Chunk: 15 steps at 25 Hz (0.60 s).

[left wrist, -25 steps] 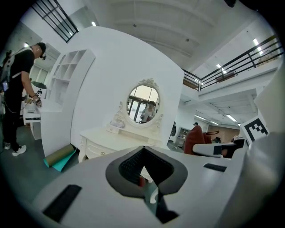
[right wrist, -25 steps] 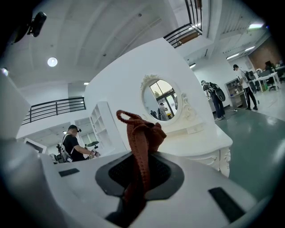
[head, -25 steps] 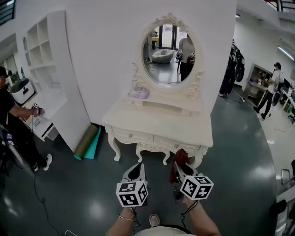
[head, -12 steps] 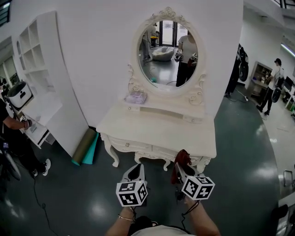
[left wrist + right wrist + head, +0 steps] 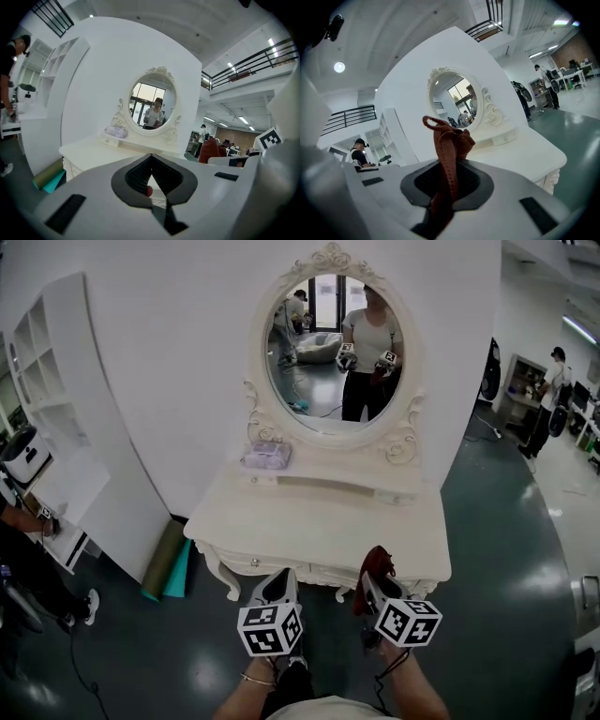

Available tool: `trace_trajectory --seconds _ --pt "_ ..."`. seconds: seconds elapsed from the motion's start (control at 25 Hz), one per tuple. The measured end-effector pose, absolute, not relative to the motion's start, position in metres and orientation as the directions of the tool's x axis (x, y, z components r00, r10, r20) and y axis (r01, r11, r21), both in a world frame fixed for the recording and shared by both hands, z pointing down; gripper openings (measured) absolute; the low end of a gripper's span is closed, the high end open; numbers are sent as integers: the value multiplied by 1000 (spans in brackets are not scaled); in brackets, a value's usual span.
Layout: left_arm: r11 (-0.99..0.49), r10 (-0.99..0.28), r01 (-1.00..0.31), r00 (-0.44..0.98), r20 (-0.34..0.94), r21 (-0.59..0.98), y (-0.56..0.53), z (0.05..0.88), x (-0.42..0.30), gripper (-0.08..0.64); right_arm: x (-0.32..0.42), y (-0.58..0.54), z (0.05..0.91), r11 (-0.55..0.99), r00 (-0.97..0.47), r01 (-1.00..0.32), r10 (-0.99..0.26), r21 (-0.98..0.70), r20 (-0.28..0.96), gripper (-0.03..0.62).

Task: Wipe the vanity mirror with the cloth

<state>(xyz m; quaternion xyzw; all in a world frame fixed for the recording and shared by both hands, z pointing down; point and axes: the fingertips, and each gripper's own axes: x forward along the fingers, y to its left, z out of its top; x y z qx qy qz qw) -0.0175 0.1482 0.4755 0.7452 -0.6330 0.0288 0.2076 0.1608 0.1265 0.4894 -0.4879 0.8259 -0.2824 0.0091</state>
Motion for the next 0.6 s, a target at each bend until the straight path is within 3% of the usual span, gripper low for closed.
trace_trajectory --seconds 0.6 --pt "-218 -909 -931 302 287 292 -60 464 -77 3 92 -67 461 325 -459 -838 -855 -438 242 63"
